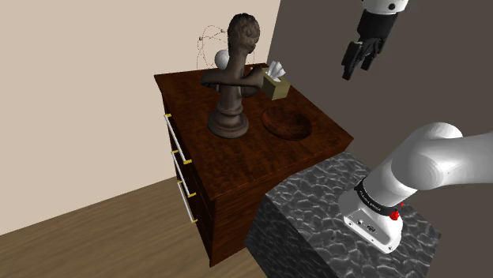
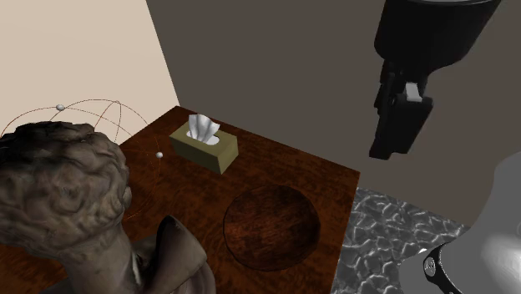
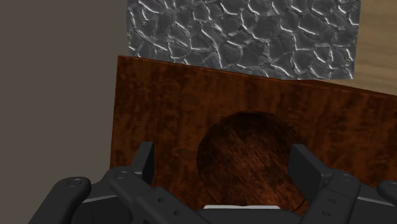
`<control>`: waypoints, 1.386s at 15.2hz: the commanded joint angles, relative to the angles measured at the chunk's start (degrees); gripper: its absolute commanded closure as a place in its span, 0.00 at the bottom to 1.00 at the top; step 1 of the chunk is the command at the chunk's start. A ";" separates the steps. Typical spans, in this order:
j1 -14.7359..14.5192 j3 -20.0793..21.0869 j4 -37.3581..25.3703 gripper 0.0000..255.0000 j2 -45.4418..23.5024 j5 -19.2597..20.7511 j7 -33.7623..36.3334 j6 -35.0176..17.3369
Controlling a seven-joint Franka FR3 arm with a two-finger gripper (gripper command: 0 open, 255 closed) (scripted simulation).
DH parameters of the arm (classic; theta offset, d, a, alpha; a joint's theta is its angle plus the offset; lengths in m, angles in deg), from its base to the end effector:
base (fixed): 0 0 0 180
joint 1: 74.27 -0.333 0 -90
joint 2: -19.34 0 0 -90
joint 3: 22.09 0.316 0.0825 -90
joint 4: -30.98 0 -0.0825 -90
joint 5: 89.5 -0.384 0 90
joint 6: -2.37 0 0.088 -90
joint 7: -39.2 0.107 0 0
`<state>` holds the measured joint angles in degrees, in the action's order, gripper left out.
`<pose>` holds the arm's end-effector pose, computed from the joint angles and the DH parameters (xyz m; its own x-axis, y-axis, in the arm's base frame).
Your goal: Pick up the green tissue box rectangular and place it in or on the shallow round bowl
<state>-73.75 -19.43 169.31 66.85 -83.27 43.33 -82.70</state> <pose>0.2848 0.0021 0.5698 0.9941 -0.0619 -0.0893 -0.0480 -0.9876 0.1493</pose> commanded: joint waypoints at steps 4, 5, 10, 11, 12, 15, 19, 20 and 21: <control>-0.29 -5.43 -0.66 0.00 -3.69 1.56 -7.43 -4.13; -0.43 -7.18 -1.12 0.00 -5.18 1.88 -9.92 -5.48; -1.84 -15.52 -5.08 0.00 -14.27 1.83 -22.54 -11.58; -2.25 -17.09 -6.21 0.00 -16.38 1.43 -25.15 -12.63; -2.70 -18.64 -7.44 0.00 -18.58 0.88 -27.80 -13.59; -4.17 -23.03 -11.78 0.00 -25.68 -1.69 -36.01 -15.93; -5.86 -27.99 -19.07 0.00 -36.30 -7.34 -47.65 -17.37; -6.09 -28.98 -21.17 0.00 -39.15 -9.13 -50.65 -17.36; -6.22 -29.85 -23.39 0.00 -42.08 -11.02 -53.64 -17.18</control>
<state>-79.71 -48.35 148.03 27.59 -92.41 -7.01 -100.04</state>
